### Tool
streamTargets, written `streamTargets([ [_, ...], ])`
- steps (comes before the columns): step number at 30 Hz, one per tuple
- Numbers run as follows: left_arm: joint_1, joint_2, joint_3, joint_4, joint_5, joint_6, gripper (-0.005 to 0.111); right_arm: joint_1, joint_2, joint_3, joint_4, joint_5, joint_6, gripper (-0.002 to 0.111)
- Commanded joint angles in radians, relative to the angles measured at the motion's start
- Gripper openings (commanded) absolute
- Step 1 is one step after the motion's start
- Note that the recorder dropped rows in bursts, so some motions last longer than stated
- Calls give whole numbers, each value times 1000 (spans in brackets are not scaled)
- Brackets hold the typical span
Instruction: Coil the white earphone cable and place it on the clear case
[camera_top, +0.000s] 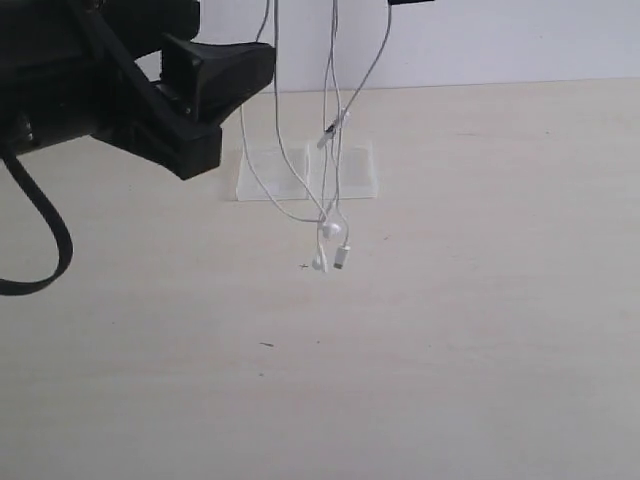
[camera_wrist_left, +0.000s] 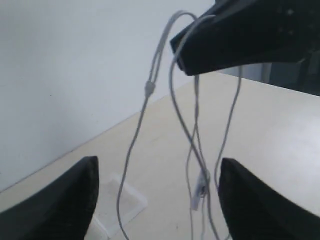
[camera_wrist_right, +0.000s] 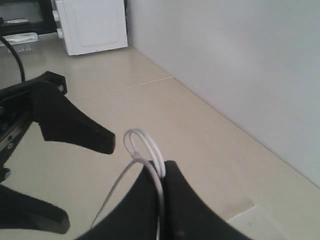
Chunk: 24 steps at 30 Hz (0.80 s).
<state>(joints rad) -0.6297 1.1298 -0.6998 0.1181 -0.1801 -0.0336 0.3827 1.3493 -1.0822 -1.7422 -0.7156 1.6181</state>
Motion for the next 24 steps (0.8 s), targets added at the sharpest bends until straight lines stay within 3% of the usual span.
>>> streamTargets([
  [1, 95, -5, 38, 14, -158, -61, 66, -2, -7, -12, -2, -47, 12, 0],
  [4, 160, -1, 38, 189, -197, -233, 66, -2, -7, -12, -2, -47, 14, 0],
  [6, 191, 5, 38, 434, -250, -442, 66, -2, -7, -12, -2, -44, 11, 0],
  [8, 227, 39, 38, 773, -393, -704, 66, -2, -5, -16, -2, -40, 6, 0],
  [9, 253, 63, 38, 865, -470, -778, 66, -2, -1, -24, -2, -40, 6, 0],
  [12, 367, 158, 38, 951, -678, -876, 66, -2, 24, -53, -2, -80, 6, 0],
  [14, 466, 236, 38, 1005, -914, -906, 66, -2, 45, -69, -2, -109, 8, 0],
  [16, 521, 280, 38, 1005, -1032, -912, 66, -2, 58, -74, -2, -128, 8, 0],
  [20, 604, 362, 30, 1041, -1041, -918, 66, -2, 69, -74, -2, -149, 10, 0],
  [24, 619, 417, 11, 1098, -1041, -916, 66, -2, 79, -90, -2, -199, 10, 0],
])
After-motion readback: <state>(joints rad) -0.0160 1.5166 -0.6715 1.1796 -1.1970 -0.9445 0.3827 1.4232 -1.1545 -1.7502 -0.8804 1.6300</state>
